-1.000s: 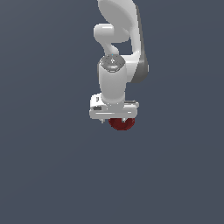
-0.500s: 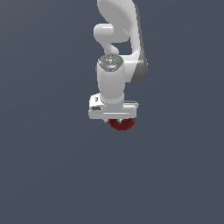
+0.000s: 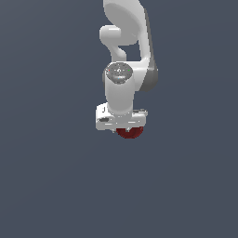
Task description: Pick up the object and move it to a goal position.
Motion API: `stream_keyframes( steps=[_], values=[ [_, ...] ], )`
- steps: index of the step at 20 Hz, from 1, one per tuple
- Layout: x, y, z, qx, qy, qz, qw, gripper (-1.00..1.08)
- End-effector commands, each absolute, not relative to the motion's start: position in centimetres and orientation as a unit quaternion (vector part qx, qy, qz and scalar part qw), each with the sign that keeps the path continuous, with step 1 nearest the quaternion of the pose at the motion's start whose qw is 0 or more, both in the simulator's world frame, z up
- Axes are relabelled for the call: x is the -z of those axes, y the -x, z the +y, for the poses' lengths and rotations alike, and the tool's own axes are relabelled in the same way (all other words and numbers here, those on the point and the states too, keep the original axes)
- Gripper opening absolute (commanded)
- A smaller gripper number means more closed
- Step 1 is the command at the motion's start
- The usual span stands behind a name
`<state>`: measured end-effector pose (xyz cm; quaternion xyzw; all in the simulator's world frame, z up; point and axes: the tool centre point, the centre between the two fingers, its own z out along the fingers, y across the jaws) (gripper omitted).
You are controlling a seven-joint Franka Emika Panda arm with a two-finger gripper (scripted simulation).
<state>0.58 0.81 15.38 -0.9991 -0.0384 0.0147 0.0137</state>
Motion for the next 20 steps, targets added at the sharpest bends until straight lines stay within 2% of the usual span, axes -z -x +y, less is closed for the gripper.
stream_keyframes(
  steps=[1,20],
  values=[
    [-14.9,-0.6,1.0,-0.028,0.998,-0.059,0.014,0.28],
    [-8.8,-0.1,2.3,-0.197,0.928,-0.312,0.050,0.28]
  ],
)
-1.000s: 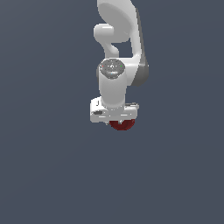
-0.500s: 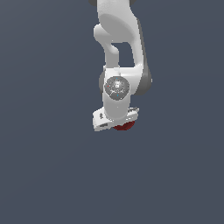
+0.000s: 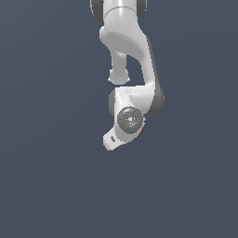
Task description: Pick up the object and move it to a goal position.
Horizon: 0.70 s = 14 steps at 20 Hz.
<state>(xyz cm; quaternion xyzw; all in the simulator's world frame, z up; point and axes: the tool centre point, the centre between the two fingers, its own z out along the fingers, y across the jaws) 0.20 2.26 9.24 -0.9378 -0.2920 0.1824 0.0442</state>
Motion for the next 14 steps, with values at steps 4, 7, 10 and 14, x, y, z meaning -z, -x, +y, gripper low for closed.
stream_keyframes(
  steps=[4,7,10,14],
  values=[
    [-7.6,0.4,2.4,-0.230,0.901,-0.360,0.068,0.28],
    [-7.0,0.7,2.3,-0.250,0.883,-0.388,0.080,0.28],
    [-6.5,1.0,2.3,-0.266,0.868,-0.410,0.091,0.28],
    [-6.0,1.2,2.3,-0.280,0.852,-0.430,0.103,0.28]
  ],
)
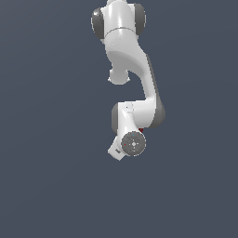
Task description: Pick up the object and move it to a goal position.
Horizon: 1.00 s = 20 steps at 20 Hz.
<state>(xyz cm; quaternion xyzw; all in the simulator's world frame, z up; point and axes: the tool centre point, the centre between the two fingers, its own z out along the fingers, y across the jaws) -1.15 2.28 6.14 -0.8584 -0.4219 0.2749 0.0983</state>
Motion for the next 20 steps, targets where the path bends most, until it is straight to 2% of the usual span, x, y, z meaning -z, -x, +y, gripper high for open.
stream_keyframes(
  steps=[1,20],
  values=[
    [-5.9,1.3,2.2,-0.283,0.849,-0.433,0.105,0.28],
    [-3.7,3.0,2.0,-0.290,0.842,-0.442,0.111,0.28]
  ],
)
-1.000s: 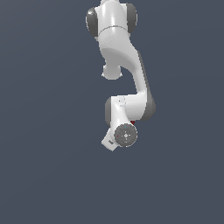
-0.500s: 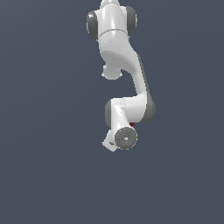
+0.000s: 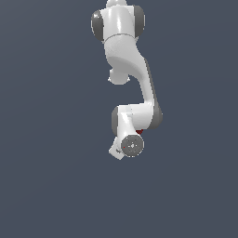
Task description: Pick up the object and move it to a goal position.
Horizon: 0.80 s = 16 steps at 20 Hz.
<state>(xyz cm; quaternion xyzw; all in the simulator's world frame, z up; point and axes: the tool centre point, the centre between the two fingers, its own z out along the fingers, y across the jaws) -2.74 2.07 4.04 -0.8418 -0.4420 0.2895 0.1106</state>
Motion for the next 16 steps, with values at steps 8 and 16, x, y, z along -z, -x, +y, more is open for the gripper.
stream_keyframes(
  steps=[8,16],
  values=[
    [-3.27,3.22,1.99,-0.290,0.841,-0.443,0.111,-1.00],
    [-3.27,3.22,1.99,-0.290,0.841,-0.443,0.111,-1.00]
  ],
)
